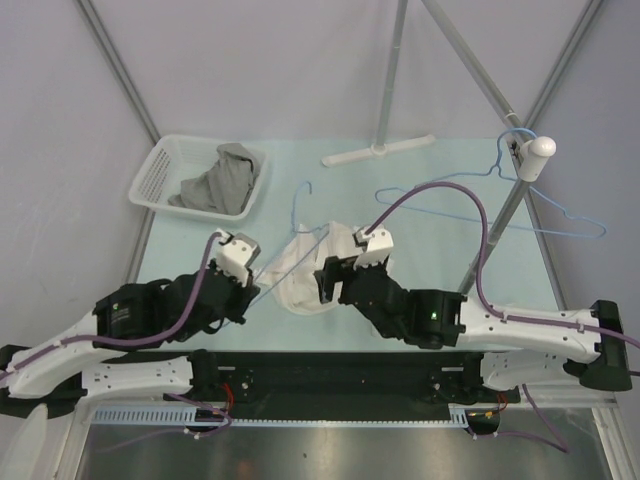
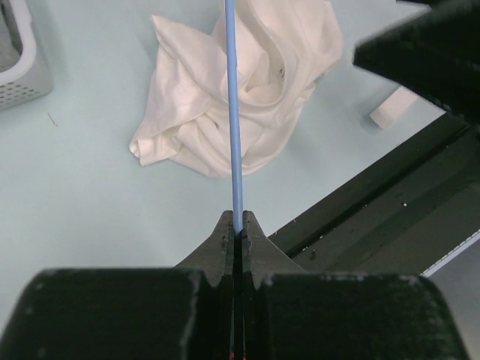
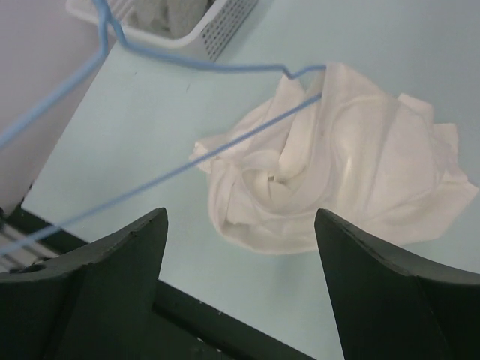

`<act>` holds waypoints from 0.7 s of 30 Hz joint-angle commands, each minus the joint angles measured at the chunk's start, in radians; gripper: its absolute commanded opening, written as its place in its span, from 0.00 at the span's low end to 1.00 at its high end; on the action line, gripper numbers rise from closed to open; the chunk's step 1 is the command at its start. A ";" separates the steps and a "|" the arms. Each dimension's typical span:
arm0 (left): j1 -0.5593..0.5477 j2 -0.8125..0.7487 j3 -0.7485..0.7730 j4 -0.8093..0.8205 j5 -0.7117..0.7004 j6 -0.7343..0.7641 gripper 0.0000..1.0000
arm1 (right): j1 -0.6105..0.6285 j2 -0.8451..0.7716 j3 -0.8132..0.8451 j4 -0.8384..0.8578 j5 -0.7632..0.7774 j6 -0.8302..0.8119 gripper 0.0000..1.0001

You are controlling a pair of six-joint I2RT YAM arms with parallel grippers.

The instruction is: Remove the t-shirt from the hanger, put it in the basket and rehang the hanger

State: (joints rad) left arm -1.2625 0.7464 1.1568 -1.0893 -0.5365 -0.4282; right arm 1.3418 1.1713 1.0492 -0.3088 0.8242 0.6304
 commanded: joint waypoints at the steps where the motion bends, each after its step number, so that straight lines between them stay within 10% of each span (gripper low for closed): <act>1: 0.005 -0.067 0.053 -0.015 -0.072 -0.018 0.00 | 0.066 -0.087 -0.115 0.149 -0.052 -0.120 0.85; 11: 0.051 0.104 0.312 0.302 -0.011 0.262 0.00 | 0.223 -0.111 -0.273 0.271 0.012 -0.094 0.85; 21: 0.366 0.496 0.863 0.229 0.559 0.537 0.00 | 0.318 -0.125 -0.230 0.194 0.174 -0.047 0.84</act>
State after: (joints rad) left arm -0.9894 1.1736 1.8984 -0.8696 -0.2943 -0.0395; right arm 1.6196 1.0622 0.7761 -0.1093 0.8692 0.5705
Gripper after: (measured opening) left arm 0.028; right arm 0.841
